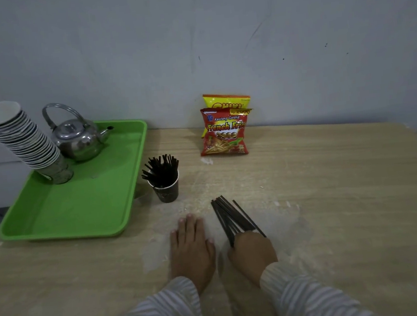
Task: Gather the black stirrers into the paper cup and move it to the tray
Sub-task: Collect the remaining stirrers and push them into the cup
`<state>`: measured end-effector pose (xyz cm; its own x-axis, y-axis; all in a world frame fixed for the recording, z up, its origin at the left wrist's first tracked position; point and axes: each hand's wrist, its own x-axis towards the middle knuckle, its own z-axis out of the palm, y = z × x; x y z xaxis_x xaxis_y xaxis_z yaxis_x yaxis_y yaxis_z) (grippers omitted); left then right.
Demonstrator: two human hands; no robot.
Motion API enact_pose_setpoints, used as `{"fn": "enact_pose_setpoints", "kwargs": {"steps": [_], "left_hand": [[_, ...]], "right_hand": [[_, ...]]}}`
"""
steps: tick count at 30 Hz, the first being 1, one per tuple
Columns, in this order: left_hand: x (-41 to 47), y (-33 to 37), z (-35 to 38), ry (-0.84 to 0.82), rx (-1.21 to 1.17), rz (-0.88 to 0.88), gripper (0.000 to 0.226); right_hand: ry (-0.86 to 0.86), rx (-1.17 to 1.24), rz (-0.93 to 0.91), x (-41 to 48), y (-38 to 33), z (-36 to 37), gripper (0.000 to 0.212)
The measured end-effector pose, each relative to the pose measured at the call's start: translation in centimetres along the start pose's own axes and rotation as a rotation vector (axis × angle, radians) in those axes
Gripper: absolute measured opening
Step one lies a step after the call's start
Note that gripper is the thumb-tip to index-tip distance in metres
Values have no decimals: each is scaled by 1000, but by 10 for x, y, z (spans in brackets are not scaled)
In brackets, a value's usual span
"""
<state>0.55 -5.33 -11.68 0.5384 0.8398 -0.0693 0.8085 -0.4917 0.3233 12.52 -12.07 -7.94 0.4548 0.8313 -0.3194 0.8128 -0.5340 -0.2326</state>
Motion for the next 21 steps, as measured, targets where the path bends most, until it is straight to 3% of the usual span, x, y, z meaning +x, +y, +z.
{"fn": "enact_pose_setpoints", "kwargs": {"steps": [7,11,16,18,21], "left_hand": [[-1,0,-1,-10,10,1,60],[-1,1,-3,-34,23,-8,60],[-1,3,-5,-8,20,0,56],[-1,3,-5,1,20,-1,57],[-1,2,-5,-32,29,-1,60]], "right_hand": [[103,-96,-71,17,10,-12,26],[165,-53,34,28,15,-19,51],[87,-76,96,33,7,-15,80],[100,-86,56,34,1,-12,70],[112,-86,-62,33,-6,-9,36]]}}
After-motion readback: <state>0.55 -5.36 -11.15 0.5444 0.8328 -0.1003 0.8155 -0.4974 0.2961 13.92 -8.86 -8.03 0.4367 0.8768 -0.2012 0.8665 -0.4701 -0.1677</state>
